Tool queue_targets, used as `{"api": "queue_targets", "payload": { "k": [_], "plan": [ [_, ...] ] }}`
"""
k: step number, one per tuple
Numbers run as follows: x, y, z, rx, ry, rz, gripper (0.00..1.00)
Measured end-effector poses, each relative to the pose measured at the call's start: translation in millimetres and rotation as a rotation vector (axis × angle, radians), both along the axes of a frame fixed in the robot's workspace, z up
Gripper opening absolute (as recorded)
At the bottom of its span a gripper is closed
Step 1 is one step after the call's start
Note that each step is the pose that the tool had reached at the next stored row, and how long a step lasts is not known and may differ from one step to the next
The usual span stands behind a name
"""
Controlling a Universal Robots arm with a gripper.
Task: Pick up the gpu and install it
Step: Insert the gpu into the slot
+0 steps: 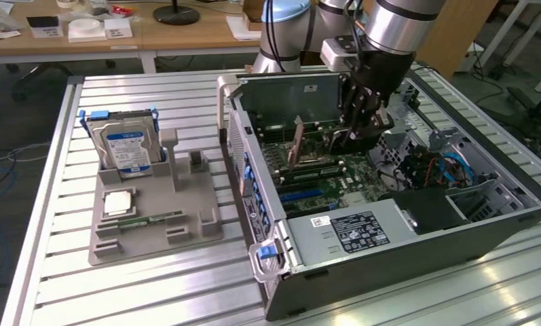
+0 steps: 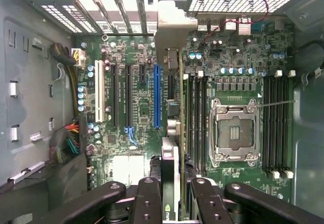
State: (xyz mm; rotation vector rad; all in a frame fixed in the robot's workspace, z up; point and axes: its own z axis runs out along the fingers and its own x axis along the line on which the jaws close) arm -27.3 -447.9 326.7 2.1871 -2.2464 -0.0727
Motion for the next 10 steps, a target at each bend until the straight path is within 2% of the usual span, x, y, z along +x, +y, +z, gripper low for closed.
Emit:
{"api": "queue_targets", "payload": {
  "k": [7,10],
  "plan": [
    [-0.7,0.0,-0.5,-0.0005,0.0002,0.0,0.27],
    [-0.8,0.0,-1.2,0.0009,0.0001,0.0,0.27]
  ]
}}
